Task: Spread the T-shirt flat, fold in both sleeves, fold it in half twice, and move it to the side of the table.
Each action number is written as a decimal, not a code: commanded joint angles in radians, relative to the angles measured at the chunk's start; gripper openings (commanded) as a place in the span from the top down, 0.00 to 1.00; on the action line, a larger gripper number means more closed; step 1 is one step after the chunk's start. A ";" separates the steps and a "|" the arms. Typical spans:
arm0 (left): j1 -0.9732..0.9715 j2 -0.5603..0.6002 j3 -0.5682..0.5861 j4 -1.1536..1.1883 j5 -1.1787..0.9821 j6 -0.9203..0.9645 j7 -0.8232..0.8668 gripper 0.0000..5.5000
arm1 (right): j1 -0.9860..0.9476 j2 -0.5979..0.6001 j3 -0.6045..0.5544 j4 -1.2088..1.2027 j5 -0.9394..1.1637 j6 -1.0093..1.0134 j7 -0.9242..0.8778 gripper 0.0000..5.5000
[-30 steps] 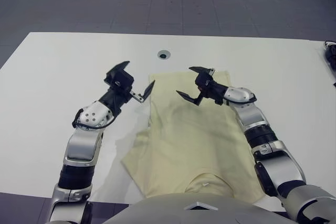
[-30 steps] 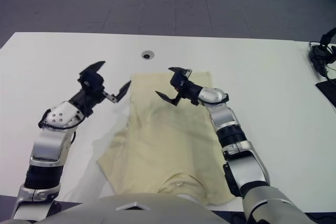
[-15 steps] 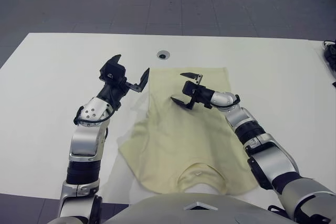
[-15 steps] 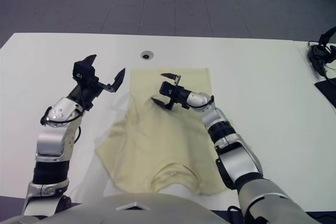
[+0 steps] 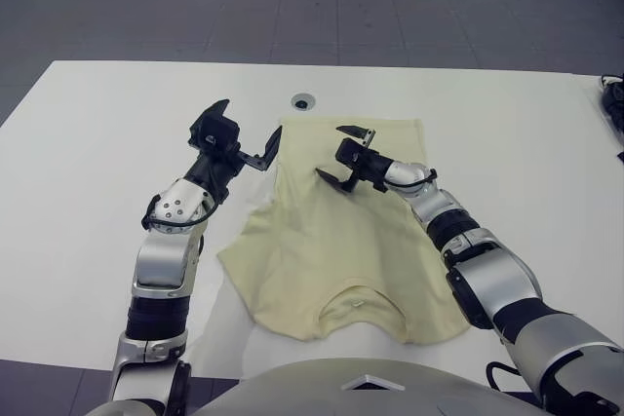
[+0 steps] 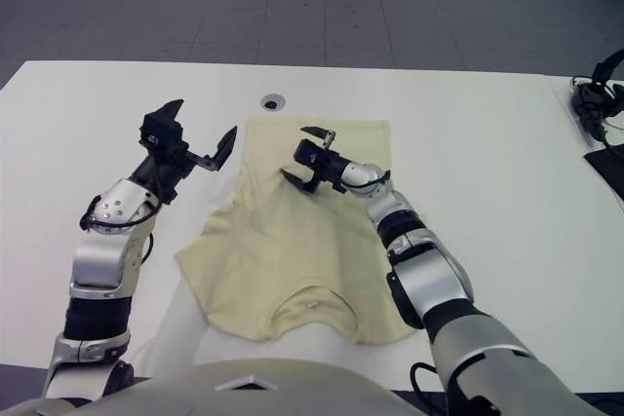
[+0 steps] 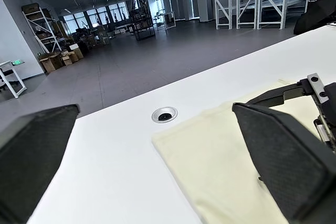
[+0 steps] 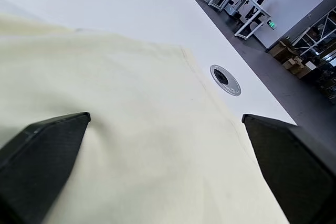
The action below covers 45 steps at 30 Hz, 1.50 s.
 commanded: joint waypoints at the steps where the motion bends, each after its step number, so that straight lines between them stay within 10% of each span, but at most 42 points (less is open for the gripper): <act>1: -0.011 0.013 -0.003 0.013 0.014 -0.008 -0.001 0.02 | 0.013 -0.035 -0.024 -0.022 0.020 0.016 0.089 0.02; 18: 0.061 0.179 0.078 -0.091 -0.045 -0.053 -0.162 0.02 | 0.342 -0.154 -0.478 -1.021 0.324 0.470 -0.079 0.02; 32: 0.452 0.704 0.238 0.085 0.180 -0.480 -0.564 0.02 | 0.557 -0.116 -0.507 -1.059 0.304 0.333 -0.199 0.02; 45: 0.570 0.661 0.102 -0.094 0.353 -0.478 -0.518 0.02 | 0.534 -0.134 -0.480 -1.032 0.293 0.299 -0.185 0.02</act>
